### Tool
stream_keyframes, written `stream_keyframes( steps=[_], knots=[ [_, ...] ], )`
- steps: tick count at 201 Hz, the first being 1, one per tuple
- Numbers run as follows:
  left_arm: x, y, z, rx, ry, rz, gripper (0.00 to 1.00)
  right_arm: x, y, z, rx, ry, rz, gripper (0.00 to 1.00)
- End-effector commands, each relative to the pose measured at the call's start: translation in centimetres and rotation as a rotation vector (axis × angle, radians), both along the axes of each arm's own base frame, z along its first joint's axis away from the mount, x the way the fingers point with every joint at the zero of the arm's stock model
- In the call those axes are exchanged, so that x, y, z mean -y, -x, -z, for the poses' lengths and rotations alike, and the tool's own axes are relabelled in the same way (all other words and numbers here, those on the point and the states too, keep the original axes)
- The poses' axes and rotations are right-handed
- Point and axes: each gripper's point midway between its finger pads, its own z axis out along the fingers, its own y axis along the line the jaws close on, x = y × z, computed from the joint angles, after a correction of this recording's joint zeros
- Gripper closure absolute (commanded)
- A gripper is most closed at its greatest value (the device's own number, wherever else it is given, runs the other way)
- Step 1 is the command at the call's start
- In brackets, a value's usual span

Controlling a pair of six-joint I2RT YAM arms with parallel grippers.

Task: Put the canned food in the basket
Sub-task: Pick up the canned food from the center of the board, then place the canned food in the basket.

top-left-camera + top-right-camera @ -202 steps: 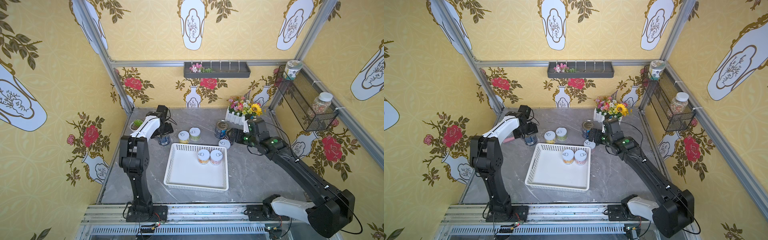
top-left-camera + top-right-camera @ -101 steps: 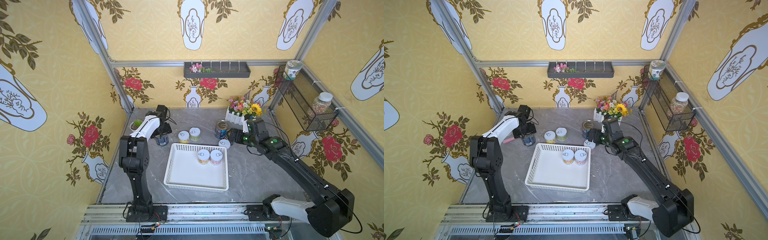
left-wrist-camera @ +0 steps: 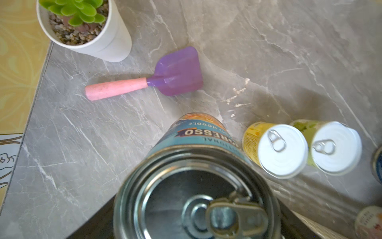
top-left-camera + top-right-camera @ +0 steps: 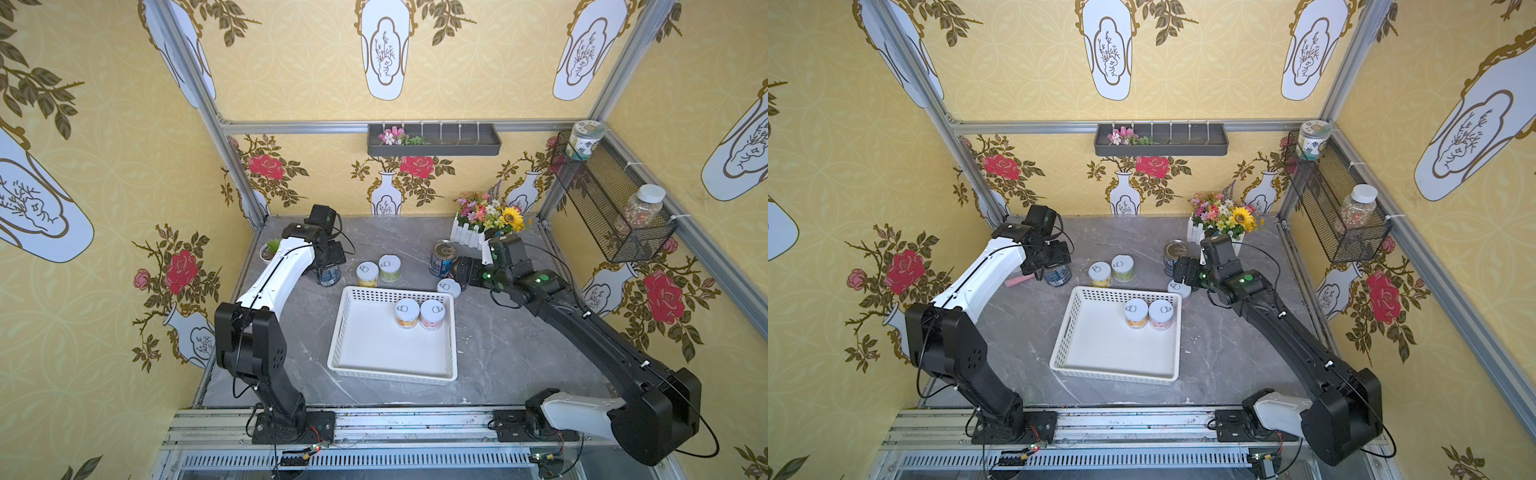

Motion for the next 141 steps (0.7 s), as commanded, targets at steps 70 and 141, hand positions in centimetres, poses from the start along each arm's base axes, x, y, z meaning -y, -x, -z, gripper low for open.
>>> stream_keyframes(
  steps=[70, 141],
  knots=[
    [4.6, 5.3, -7.0, 0.337, 0.310, 0.247, 0.18, 0.7, -0.3, 0.1, 0.018, 0.044, 0.024, 0.03],
    [8.6, 6.6, -5.8, 0.270, 0.467, 0.392, 0.19, 0.7, -0.2, -0.2, 0.025, 0.040, 0.021, 0.03]
  ],
)
